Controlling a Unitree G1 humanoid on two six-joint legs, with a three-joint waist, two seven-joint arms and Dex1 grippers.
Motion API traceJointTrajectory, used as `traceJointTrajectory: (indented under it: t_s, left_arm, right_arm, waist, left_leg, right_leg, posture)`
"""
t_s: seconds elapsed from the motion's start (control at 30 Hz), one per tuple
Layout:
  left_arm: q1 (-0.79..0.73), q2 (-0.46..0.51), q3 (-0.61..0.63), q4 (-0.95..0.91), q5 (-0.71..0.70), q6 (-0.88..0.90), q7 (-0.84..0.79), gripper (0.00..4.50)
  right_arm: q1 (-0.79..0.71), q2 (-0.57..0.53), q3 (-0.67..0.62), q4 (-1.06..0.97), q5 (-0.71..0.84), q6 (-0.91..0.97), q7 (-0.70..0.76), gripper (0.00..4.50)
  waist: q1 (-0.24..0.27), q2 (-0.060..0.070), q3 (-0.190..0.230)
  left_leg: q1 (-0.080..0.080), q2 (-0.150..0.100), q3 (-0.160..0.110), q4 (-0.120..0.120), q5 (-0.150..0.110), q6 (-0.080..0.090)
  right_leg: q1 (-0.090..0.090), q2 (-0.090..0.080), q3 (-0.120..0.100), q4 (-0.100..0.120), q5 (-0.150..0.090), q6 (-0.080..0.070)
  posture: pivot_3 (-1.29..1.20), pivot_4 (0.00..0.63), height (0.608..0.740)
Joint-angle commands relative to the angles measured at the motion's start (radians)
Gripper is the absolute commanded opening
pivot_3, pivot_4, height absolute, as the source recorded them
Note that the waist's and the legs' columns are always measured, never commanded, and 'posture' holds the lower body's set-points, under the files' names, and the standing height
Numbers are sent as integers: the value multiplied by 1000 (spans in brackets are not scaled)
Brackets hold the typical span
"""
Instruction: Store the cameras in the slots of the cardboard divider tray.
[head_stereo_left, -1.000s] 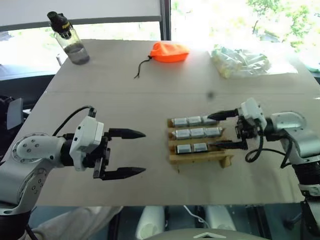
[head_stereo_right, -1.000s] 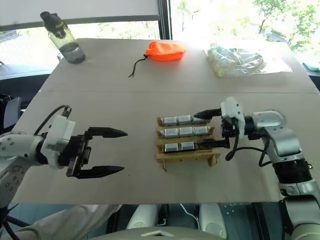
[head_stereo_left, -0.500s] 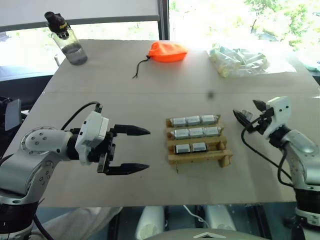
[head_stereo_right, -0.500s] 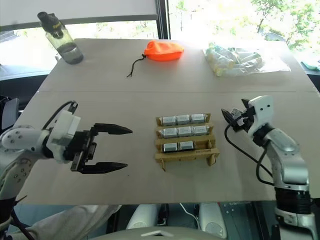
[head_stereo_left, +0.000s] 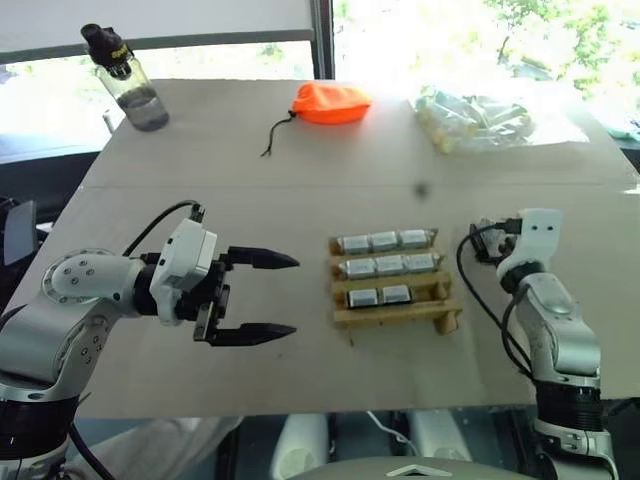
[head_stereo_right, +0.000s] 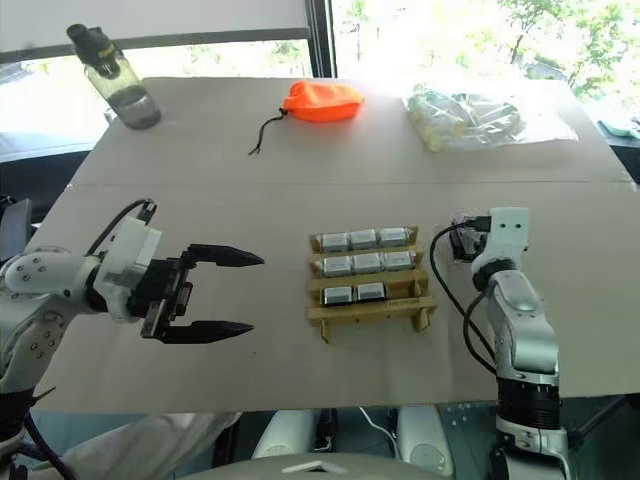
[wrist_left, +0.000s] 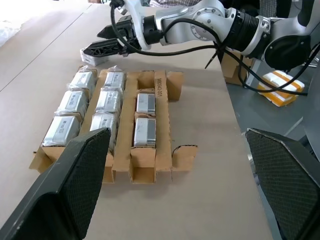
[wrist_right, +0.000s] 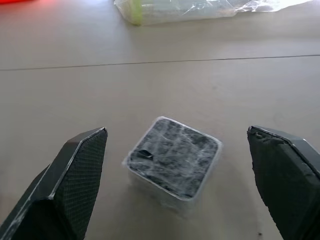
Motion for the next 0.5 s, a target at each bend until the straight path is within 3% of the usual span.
traceJointTrajectory:
  t_s: [0.03,0.5]
  left_arm:
    - [-5,1,10,-17,-2,-18,-1,4500]
    - [-21,-6,-1,-12,5,-30,2,4500]
  right_arm:
    - [-13,1,-1,-8,-4,2,-23,4443]
    - [-78,35,-2,83,-3,6,-73,4443]
  waist:
    - [0,0,0]
    - [-2,0,0]
  left_leg:
    - [0,0,0,0,0,0]
    - [0,0,0,0,0,0]
  right_leg:
    - [0,0,0,0,0,0]
    - [0,0,0,0,0,0]
  posture:
    - [0,150,740]
    - [0,150,740]
